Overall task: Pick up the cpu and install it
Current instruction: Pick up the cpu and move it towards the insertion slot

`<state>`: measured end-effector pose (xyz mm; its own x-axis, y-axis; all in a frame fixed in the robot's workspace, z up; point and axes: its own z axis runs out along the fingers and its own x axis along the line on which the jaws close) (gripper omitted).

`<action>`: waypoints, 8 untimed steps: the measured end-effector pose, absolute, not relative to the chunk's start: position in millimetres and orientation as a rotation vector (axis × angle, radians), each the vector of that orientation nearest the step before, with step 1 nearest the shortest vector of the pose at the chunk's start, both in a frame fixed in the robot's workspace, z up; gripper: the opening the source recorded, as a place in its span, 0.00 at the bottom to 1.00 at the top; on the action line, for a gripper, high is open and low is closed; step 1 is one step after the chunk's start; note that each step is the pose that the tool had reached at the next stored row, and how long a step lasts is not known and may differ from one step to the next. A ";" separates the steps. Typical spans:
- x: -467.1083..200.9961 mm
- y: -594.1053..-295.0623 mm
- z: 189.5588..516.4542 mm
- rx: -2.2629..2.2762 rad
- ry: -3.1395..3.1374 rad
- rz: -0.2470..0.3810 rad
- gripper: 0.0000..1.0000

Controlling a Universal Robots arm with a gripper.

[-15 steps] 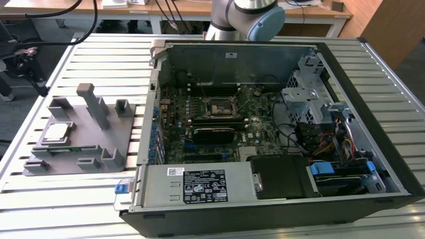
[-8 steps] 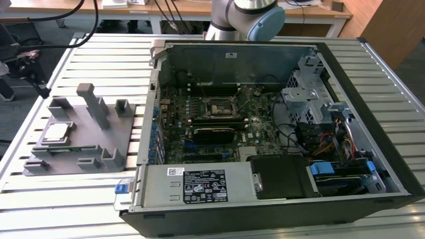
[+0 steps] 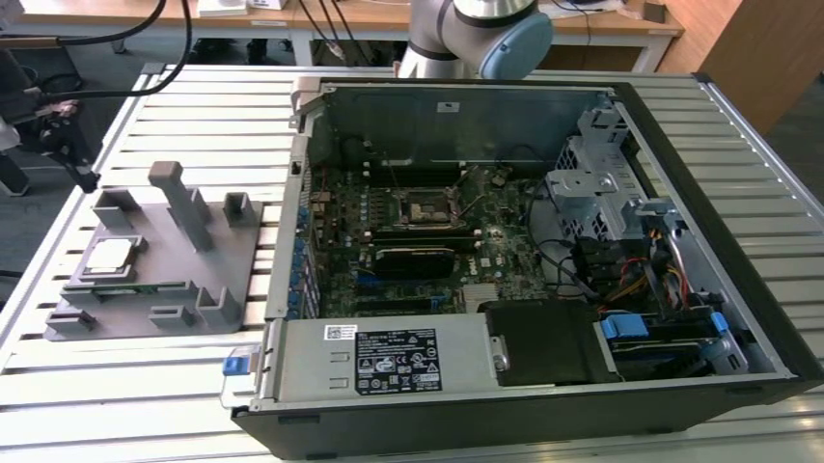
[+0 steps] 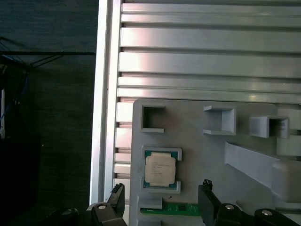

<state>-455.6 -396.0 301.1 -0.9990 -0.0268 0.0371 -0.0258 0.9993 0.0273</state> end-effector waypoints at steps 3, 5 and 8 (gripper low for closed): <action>-455.6 -396.0 300.5 0.041 -3.104 -0.042 0.72; -455.6 -396.0 300.0 0.041 -3.104 -0.042 0.72; -455.6 -396.0 299.0 0.041 -3.104 -0.042 0.72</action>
